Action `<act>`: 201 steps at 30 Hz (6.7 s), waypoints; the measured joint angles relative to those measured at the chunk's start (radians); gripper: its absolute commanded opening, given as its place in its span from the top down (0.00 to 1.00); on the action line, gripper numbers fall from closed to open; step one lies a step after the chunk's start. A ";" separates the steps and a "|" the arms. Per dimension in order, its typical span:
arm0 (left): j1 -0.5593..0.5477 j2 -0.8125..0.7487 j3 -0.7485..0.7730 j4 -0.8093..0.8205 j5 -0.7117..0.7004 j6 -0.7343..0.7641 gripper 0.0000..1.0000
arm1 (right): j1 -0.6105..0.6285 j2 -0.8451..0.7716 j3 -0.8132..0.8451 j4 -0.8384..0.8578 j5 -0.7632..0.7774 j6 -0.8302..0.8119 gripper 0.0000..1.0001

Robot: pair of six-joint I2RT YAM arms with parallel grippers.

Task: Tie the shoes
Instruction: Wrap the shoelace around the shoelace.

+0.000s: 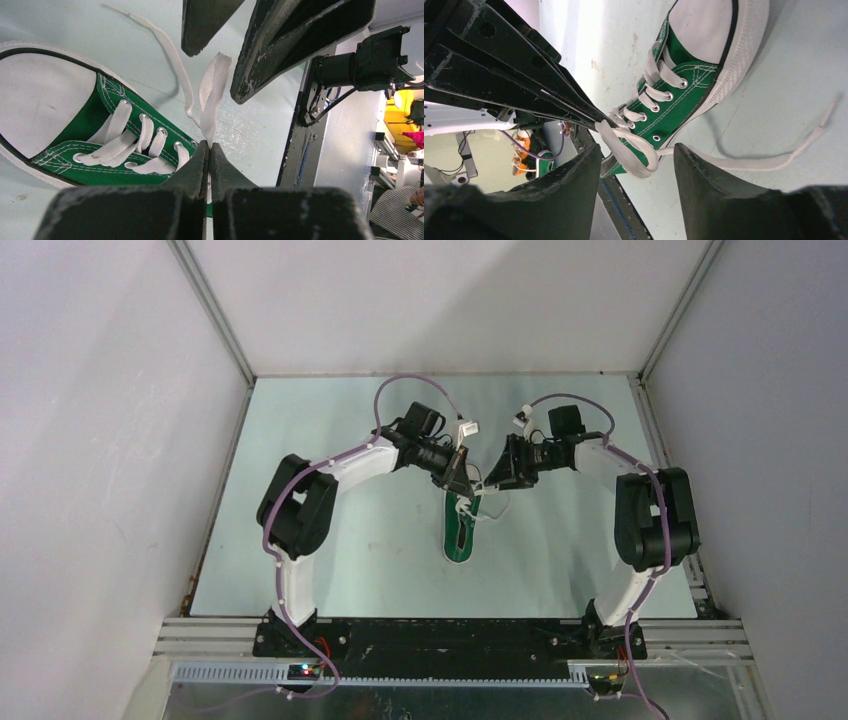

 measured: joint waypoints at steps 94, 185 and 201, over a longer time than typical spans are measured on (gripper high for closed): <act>0.024 0.019 -0.051 0.005 0.161 0.313 0.60 | -0.014 -0.021 -0.004 0.061 -0.070 0.232 1.00; 0.070 0.069 -0.258 0.515 0.234 -0.172 1.00 | 0.011 0.054 0.071 -0.164 0.575 -0.034 0.60; 0.072 0.069 -0.275 0.582 0.224 -0.230 1.00 | 0.113 0.207 0.218 -0.220 0.832 0.003 0.80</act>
